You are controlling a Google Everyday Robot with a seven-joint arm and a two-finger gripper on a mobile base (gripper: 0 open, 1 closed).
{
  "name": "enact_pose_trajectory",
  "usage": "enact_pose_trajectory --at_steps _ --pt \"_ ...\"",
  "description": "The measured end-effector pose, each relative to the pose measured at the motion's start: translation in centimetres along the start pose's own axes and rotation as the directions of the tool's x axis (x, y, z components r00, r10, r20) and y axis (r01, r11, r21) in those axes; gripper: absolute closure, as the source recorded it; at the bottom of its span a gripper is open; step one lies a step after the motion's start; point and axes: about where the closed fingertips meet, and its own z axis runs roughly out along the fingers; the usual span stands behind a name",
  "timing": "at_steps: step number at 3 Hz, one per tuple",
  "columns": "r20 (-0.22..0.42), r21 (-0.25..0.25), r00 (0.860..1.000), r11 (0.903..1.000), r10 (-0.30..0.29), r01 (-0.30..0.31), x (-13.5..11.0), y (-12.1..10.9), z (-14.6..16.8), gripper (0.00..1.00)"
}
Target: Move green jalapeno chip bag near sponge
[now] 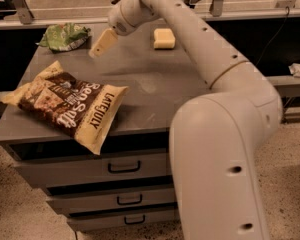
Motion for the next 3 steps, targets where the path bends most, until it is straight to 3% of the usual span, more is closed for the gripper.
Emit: enact_pose_trajectory --at_steps 1,3 --pt "0.075 0.003 0.991 0.9942 0.107 -0.107 -1.5 -0.8 3.3 0.0" --pt "0.195 -0.015 0.94 0.9595 0.279 -0.281 -4.2 -2.1 8.0 0.0"
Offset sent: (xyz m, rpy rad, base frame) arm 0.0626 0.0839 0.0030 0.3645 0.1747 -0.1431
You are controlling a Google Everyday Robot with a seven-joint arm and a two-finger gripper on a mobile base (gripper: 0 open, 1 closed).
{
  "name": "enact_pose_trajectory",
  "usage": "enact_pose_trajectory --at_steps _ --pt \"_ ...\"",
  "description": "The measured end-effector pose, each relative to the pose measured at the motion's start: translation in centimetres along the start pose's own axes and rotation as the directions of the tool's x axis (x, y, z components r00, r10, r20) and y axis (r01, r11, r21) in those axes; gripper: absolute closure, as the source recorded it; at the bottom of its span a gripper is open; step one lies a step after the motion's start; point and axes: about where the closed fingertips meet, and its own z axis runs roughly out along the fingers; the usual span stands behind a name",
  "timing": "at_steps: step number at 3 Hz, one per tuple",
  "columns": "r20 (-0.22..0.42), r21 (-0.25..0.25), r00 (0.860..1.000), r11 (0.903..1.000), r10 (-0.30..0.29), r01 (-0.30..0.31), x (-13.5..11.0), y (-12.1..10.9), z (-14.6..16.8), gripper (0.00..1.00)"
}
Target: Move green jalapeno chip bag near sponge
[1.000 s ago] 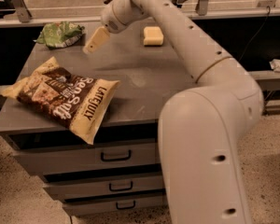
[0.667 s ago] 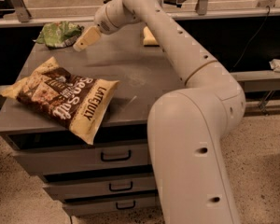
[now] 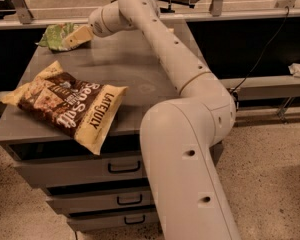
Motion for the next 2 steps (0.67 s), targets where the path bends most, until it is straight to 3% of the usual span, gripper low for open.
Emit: enact_pose_trajectory --at_steps 1,2 --pt "-0.003 0.047 0.999 0.9984 0.032 -0.032 0.5 -1.3 1.5 0.17" --pt "0.002 0.121 0.999 0.992 0.037 -0.037 0.8 -3.2 1.5 0.41"
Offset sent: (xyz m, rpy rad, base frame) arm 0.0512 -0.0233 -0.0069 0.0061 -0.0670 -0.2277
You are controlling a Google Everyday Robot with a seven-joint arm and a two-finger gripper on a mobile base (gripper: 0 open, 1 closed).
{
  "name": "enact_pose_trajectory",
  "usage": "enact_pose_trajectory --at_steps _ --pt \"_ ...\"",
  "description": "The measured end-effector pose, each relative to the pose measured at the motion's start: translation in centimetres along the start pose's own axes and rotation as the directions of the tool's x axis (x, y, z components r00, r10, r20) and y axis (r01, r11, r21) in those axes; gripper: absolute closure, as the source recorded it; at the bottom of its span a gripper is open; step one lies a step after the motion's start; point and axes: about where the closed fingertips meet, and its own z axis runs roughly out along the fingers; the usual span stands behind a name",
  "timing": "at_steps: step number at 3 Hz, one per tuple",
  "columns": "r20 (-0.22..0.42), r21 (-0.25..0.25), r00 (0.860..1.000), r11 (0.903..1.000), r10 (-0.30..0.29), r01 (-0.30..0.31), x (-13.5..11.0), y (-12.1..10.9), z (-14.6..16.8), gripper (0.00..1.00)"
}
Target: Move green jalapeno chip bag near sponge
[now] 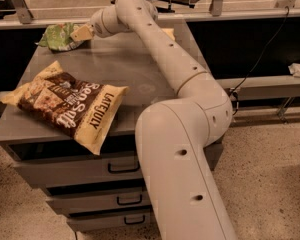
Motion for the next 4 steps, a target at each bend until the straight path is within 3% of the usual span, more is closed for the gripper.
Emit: enact_pose_trajectory --at_steps 2,3,4 --pt "0.004 0.11 0.999 0.9935 -0.033 0.032 0.2 -2.4 -2.6 0.85" --pt "0.028 0.141 0.998 0.989 -0.051 0.047 -0.4 -2.1 -4.8 1.0" --pt "0.067 0.147 0.995 0.9867 -0.08 0.069 -1.8 -1.0 -6.9 1.0"
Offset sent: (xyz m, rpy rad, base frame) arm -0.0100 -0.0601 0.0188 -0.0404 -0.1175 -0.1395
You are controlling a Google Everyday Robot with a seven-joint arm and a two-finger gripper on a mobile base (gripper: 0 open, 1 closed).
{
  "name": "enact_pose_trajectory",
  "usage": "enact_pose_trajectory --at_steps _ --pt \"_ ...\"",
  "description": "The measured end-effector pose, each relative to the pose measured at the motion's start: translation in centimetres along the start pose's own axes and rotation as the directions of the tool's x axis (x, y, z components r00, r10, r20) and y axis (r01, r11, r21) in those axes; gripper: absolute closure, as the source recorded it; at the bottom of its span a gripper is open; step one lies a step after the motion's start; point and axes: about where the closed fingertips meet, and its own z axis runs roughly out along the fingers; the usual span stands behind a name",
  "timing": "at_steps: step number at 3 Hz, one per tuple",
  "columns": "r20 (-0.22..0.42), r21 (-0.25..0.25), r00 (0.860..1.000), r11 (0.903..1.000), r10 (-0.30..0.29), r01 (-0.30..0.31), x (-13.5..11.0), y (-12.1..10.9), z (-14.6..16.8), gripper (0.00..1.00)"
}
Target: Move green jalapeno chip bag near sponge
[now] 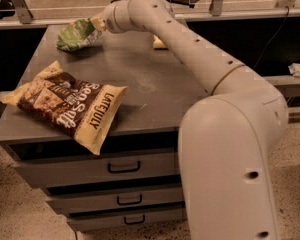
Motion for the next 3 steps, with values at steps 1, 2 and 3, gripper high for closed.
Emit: enact_pose_trajectory --at_steps 1,2,3 --pt "-0.006 0.065 0.993 0.9912 -0.116 0.116 -1.6 -1.4 -5.1 1.0" --pt "-0.069 0.166 0.984 0.9706 -0.165 0.174 -0.6 -5.5 -10.2 1.0" --pt "-0.125 0.252 0.981 0.9514 -0.15 0.177 2.5 -10.9 -14.5 1.0"
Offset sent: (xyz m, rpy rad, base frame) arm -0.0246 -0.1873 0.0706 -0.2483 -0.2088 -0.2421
